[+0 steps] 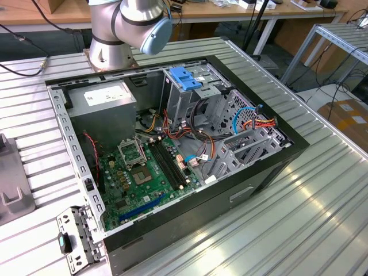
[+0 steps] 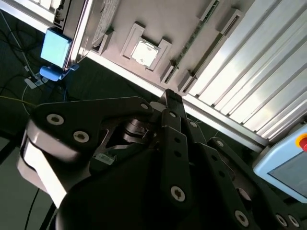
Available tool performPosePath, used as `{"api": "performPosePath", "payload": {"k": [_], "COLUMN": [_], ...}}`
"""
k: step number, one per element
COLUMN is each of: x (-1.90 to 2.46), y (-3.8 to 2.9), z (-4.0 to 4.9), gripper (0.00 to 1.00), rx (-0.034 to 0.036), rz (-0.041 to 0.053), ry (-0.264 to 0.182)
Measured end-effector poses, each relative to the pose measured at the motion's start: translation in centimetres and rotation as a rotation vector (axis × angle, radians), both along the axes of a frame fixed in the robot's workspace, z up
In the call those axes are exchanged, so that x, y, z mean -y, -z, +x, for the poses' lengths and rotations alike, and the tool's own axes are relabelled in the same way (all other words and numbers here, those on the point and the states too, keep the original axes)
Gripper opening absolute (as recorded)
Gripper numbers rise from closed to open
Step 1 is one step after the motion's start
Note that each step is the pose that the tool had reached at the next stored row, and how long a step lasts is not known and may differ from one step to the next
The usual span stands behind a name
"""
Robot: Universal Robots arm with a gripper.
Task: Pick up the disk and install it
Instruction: 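Pick up the disk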
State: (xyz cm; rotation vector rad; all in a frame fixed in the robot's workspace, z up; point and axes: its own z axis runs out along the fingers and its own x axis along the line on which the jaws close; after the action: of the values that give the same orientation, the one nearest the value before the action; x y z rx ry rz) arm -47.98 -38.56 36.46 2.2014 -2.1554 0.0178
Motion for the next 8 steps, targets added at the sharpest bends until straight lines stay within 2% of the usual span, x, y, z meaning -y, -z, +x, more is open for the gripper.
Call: {"api": "performPosePath", "payload": {"k": [6,8], "x": [0.01,0.01], "y": [0.15,0.19], "z": [0.00,0.01], "gripper": [0.10,0.10], "rx": [-0.0001,-0.0002], "rz": [0.0004,0.0049], "ry": [0.100,0.126]}}
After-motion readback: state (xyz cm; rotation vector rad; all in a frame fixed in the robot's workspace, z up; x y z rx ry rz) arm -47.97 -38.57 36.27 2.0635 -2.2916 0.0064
